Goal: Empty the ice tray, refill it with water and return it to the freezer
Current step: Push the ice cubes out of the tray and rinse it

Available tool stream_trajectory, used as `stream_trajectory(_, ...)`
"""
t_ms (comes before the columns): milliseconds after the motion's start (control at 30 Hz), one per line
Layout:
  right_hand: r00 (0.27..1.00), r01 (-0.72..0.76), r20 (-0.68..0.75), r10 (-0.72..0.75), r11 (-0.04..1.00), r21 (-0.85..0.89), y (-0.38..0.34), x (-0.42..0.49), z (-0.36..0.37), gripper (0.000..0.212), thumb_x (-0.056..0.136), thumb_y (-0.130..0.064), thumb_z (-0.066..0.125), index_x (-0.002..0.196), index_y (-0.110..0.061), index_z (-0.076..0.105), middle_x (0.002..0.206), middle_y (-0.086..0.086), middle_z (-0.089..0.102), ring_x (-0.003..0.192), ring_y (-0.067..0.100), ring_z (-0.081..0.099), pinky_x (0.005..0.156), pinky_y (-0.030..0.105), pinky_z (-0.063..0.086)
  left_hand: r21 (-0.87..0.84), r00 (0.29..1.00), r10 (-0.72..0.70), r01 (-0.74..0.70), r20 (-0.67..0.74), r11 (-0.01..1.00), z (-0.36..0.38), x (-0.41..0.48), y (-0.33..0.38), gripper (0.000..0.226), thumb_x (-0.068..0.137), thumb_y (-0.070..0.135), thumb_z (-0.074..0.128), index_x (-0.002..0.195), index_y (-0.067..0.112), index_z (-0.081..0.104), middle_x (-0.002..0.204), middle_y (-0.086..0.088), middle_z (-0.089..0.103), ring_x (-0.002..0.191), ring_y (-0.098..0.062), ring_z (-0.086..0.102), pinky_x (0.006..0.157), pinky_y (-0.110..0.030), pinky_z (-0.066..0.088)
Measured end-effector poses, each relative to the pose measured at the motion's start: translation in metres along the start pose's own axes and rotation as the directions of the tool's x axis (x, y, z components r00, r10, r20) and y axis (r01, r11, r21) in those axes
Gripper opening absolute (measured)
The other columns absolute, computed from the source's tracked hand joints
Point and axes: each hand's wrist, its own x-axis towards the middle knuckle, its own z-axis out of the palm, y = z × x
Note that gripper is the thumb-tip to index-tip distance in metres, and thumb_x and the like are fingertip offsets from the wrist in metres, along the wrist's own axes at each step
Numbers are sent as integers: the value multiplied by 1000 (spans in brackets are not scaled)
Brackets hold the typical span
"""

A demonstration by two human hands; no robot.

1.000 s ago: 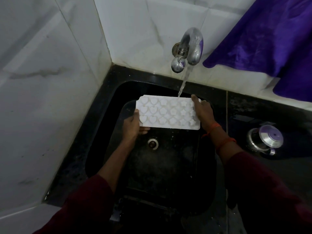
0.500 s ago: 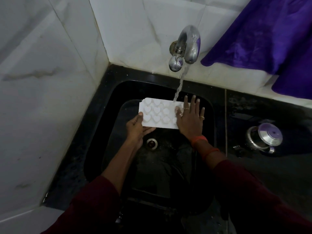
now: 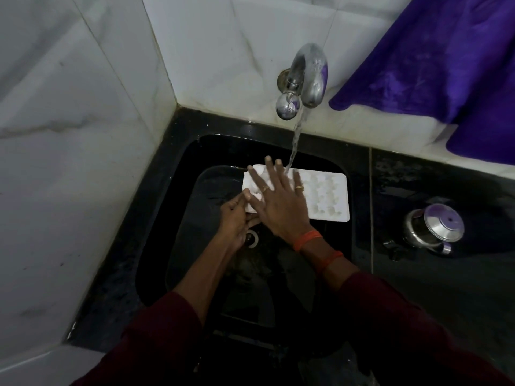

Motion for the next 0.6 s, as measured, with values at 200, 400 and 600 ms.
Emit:
stream_trajectory(200,967,-253,57,250,966,51,60,-4,-6,62,103,-59,21,160,-37,10,168,11,3,156,30,2,124,54,1,-67,1000,-25,24,-14,997,-5,3,9,21,102,28,58,102,10,69,87,-3,80,78,-23,78,60,-31,62)
stream_trajectory(400,980,-195,38,193,980,46,39,-10,-5,66,103,-61,21,161,-30,10,169,12,1,156,31,0,124,56,4,-62,1000,-14,12,-26,998,0,1,7,21,103,27,57,101,11,70,87,-4,80,77,-22,77,60,-31,62)
stream_trajectory(600,996,-90,-23,92,993,78,21,-12,5,64,102,-61,19,160,-33,17,168,9,12,156,26,10,124,54,11,-49,999,22,-23,-36,999,-12,1,16,20,102,27,59,102,10,71,89,-6,80,79,-24,77,58,-31,61)
